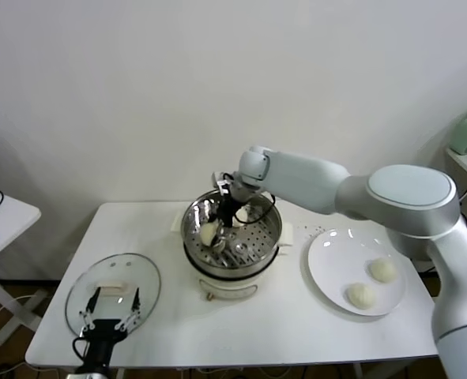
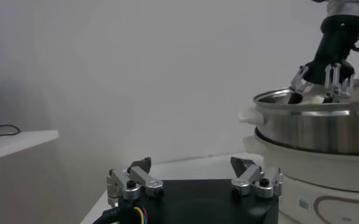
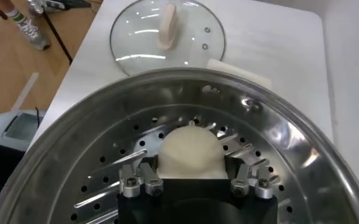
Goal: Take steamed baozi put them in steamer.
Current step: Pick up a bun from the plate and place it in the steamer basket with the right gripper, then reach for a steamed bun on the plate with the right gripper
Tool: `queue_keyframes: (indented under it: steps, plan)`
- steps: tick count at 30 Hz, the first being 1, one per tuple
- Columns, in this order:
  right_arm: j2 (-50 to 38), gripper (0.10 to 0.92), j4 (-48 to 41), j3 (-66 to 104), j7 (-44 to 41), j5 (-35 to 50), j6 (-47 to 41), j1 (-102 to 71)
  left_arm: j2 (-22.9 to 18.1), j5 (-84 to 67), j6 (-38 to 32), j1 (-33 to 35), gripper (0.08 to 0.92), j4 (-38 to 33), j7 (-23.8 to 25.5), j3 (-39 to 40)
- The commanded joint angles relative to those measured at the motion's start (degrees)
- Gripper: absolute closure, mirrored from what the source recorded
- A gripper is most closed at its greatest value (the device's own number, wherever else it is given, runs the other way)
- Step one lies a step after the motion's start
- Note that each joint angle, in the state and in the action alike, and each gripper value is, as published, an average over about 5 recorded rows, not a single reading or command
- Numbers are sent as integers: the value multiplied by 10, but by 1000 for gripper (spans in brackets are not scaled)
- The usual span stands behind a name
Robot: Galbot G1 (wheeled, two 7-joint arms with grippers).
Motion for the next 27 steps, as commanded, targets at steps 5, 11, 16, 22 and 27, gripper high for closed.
queue_keyframes:
  steps: [5, 11, 16, 22, 27]
  plan:
    - [4, 224, -1, 2, 2, -8, 3, -6, -1, 1, 0, 2, 177, 1, -1, 0]
    - [-4, 203, 11, 6, 1, -10, 4, 4, 0, 0, 0, 1, 177, 2, -2, -1]
    - [-41, 203, 55, 4, 0, -10, 4, 40, 0, -1, -1, 1, 177, 3, -3, -2]
    - [-146, 203, 157, 6, -1, -21, 2, 128, 0, -2, -1, -4, 177, 5, -1, -2]
    - [-267, 203, 266, -15, -11, -26, -2, 195, 0, -1, 1, -11, 177, 7, 1, 0]
